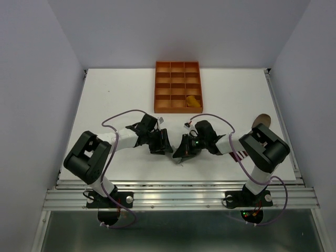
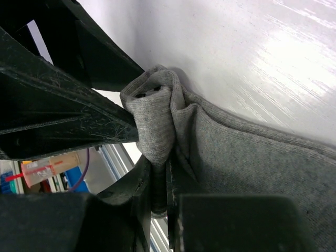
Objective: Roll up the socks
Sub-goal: Roll the sock at the center of the board.
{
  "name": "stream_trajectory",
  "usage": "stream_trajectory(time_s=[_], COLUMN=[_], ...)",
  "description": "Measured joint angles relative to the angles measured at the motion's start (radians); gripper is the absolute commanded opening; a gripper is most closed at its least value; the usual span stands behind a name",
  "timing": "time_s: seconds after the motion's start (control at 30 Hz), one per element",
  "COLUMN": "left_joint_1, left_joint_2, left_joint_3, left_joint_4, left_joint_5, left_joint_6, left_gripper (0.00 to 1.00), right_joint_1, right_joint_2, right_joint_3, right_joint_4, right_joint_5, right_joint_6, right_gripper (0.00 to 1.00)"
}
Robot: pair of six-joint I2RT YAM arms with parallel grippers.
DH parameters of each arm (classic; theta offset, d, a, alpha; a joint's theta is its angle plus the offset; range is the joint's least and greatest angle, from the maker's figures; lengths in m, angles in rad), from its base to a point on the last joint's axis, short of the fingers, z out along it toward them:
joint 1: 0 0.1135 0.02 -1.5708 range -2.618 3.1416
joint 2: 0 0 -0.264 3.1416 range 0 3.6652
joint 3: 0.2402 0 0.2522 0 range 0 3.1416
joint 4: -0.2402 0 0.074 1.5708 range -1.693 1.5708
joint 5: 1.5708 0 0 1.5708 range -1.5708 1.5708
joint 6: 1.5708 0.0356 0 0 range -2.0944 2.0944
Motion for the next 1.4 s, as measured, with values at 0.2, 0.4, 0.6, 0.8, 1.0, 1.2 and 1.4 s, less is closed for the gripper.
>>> stream_trajectory(time_s=[0.2, 0.4, 0.6, 0.8, 1.0, 1.2, 1.4], left_joint_1=[-0.025, -0.032, -0.046, -0.065, -0.063, -0.048, -0.042], left_joint_2=[0.045, 0.069, 0.064, 0.025, -0.044, -0.13, -0.193], left_joint_3=[0.032, 0.055, 0.055, 0.069, 0.082, 0.08, 0.08], left_joint_4=[0.018, 0.038, 0.05, -0.04, -0.22, -0.38, -0.469], left_joint_5=[-0.017, -0.028, -0.093, -0.223, -0.398, -0.499, -0.524], left_joint_6=[-0.025, -0.05, -0.105, -0.179, -0.277, -0.318, -0.304], left_gripper=[0.3, 0.0, 0.0, 0.0, 0.0, 0.0, 0.0], right_joint_1=[0.0, 0.0, 0.016, 0.054, 0.101, 0.186, 0.267], right_joint_2=[-0.022, -0.029, -0.059, -0.093, -0.154, -0.165, -0.155], right_joint_3=[0.031, 0.111, 0.199, 0.28, 0.327, 0.328, 0.307], right_joint_4=[-0.05, -0.197, -0.35, -0.433, -0.416, -0.363, -0.266], right_joint_5=[0.011, 0.032, 0.13, 0.237, 0.283, 0.27, 0.224], right_joint_6=[-0.077, -0.198, -0.356, -0.493, -0.616, -0.739, -0.782], right_gripper=[0.17, 0.31, 0.46, 0.54, 0.59, 0.6, 0.58])
